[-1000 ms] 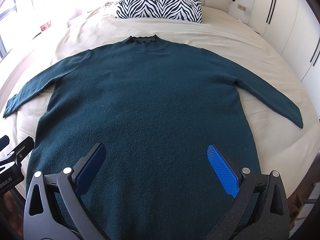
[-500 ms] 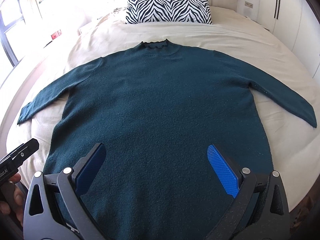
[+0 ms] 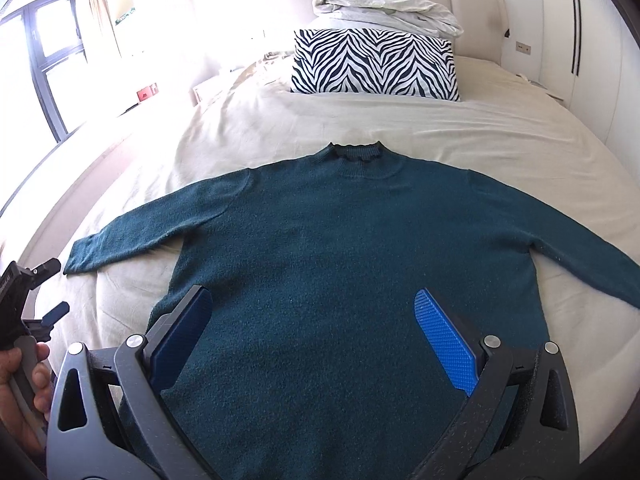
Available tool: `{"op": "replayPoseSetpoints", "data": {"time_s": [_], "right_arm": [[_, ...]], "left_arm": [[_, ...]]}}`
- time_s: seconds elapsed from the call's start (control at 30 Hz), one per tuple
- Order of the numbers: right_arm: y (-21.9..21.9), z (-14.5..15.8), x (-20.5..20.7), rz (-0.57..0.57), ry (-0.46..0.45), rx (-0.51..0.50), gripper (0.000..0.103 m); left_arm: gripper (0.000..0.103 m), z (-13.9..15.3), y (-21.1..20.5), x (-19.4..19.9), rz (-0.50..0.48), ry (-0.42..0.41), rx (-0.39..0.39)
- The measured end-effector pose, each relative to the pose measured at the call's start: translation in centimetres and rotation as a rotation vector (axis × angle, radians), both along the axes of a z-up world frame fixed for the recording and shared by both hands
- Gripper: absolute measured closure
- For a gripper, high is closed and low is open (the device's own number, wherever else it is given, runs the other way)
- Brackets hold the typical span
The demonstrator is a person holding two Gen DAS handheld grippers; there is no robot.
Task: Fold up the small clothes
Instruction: 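Grasp the sweater sleeve cuff with the left tool and lift it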
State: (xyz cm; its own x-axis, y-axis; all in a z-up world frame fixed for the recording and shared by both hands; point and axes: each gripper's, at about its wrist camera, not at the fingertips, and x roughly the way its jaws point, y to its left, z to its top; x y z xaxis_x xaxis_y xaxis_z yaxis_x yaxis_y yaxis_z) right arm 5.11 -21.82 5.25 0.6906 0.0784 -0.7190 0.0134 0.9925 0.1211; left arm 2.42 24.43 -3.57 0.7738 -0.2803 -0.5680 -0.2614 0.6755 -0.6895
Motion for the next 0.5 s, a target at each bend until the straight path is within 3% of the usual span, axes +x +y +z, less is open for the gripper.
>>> {"op": "replayPoseSetpoints", "data": {"time_s": [0.1, 0.3, 0.5], "right_arm": [[0.3, -0.2, 0.8, 0.009, 0.017, 0.041, 0.001], [0.8, -1.6, 2.6, 0.029, 0.074, 0.119, 0.019], [0.3, -2.6, 3.3, 0.025, 0.083, 0.187, 0.02]], "left_arm": [[0.001, -1.6, 4.5, 1.5, 0.113, -0.016, -0.122], [0.01, -6.4, 9.9, 3.7, 0.321, -0.008, -0.359], [0.014, -7.4, 12.7, 5.5, 0.455, -0.047, -0.397]]}}
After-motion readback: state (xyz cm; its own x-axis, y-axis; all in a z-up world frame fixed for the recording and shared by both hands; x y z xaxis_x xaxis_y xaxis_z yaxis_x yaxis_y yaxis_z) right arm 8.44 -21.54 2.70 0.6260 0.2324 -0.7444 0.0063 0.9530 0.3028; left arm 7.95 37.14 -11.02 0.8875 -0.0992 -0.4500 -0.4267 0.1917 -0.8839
